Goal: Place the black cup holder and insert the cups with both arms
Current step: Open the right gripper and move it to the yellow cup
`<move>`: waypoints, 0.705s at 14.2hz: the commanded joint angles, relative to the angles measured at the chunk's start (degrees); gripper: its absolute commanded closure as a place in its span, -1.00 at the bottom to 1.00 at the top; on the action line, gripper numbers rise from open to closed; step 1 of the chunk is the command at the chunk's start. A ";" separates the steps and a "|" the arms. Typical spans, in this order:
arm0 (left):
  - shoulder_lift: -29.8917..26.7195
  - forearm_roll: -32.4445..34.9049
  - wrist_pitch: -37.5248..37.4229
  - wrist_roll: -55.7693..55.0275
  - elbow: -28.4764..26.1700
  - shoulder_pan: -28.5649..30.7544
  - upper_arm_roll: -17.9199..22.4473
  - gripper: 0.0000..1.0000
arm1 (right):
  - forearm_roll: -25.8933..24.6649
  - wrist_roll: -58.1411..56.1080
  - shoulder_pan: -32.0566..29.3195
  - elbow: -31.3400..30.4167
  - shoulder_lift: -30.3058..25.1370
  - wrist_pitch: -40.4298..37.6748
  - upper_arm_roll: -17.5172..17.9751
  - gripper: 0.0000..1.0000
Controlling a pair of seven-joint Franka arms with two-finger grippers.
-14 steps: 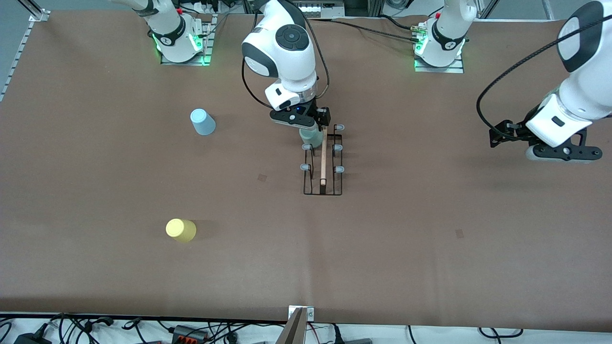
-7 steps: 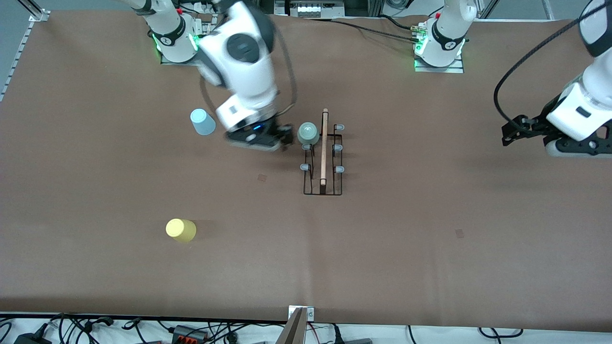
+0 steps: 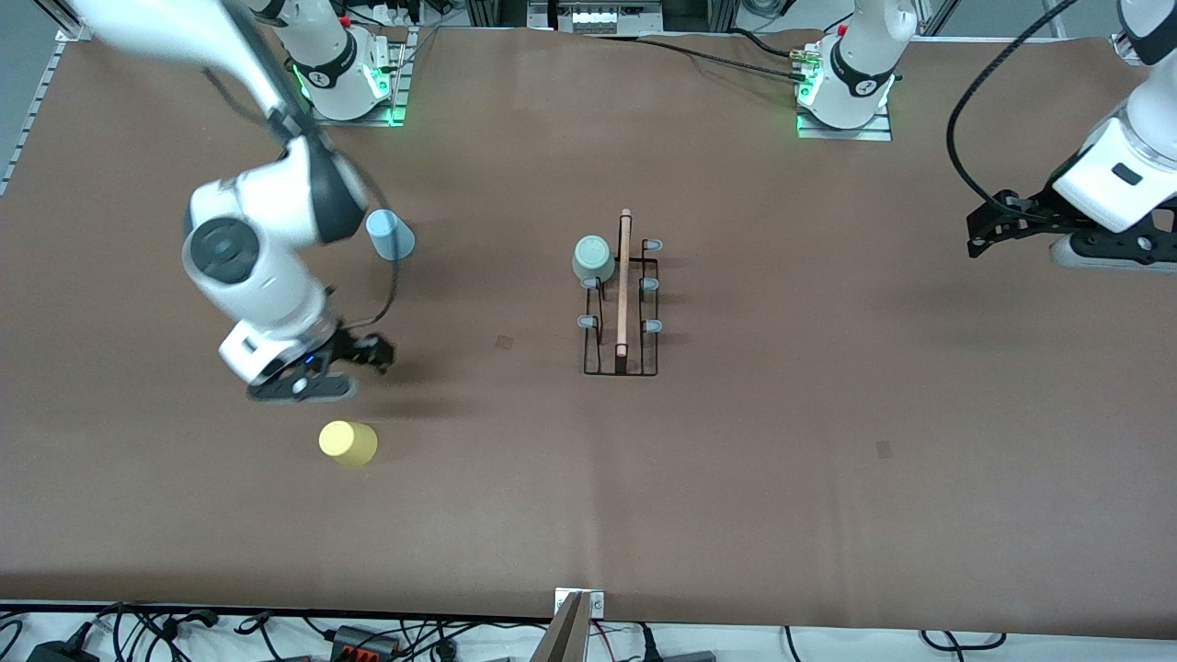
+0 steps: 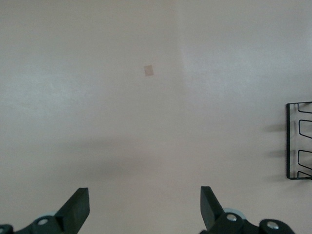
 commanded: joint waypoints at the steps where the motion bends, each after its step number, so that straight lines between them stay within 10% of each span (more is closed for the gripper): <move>1: -2.57 0.73 -0.60 0.42 -2.24 0.04 -1.06 -1.00 | 0.47 -6.92 -0.90 1.23 3.00 4.15 -1.04 -1.00; 10: -2.48 0.38 -2.64 0.68 0.49 0.56 -0.80 -1.00 | 0.30 -9.58 -1.08 2.64 12.58 20.77 -4.04 -1.00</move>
